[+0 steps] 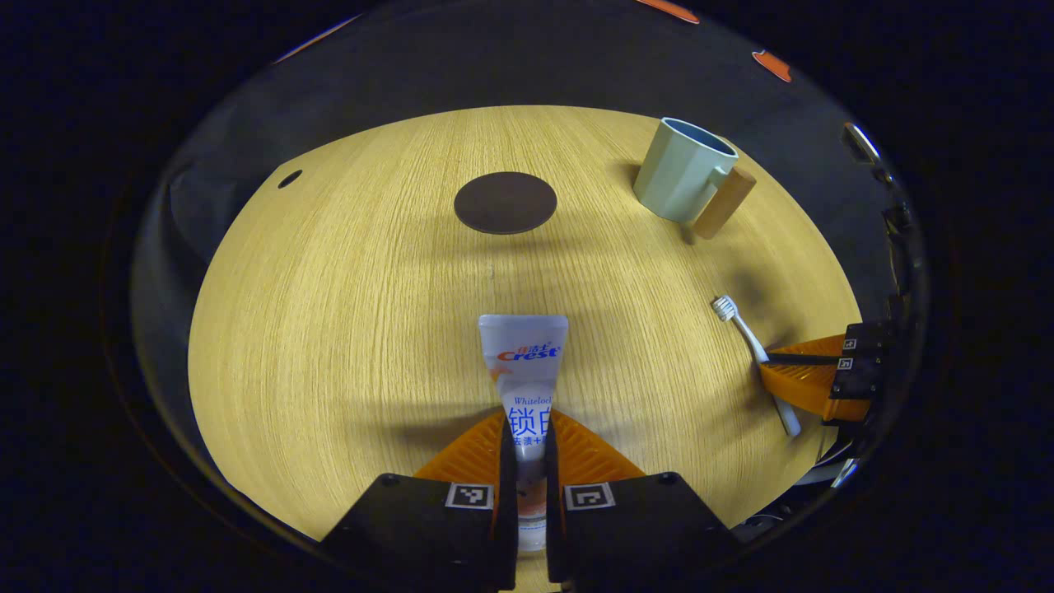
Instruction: Put the toothbrush and toothpaste on the desktop into the cup, then pick up the cup and place it on the coaster on the desktop.
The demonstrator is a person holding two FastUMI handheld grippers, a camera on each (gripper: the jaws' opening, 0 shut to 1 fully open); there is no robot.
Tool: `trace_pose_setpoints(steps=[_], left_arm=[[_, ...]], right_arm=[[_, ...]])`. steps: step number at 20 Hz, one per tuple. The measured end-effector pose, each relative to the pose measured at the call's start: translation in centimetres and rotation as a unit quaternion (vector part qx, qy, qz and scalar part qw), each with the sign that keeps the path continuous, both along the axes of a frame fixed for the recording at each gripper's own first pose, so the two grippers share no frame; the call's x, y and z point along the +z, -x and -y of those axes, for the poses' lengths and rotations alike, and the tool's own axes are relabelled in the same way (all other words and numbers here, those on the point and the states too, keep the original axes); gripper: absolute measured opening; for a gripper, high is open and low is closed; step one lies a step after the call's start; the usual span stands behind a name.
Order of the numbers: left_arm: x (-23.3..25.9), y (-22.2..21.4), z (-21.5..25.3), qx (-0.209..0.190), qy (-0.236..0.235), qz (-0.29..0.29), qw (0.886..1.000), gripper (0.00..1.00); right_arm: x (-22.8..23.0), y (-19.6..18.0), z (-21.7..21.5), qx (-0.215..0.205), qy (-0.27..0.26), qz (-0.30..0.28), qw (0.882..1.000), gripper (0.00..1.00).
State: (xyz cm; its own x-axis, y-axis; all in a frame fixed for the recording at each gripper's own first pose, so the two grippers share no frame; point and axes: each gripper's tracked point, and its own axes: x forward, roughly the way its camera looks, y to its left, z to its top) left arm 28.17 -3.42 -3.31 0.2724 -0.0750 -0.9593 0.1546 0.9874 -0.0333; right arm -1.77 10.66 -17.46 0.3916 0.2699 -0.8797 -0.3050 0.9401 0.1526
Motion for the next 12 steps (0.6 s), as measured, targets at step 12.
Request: trace_pose_setpoints(steps=[12], left_arm=[[33.0,1.3,5.4,-0.013,0.012,0.091,0.996,0.12]], right_arm=[[3.6,-1.6,0.3,-0.003,-0.034,0.121,0.992,0.04]])
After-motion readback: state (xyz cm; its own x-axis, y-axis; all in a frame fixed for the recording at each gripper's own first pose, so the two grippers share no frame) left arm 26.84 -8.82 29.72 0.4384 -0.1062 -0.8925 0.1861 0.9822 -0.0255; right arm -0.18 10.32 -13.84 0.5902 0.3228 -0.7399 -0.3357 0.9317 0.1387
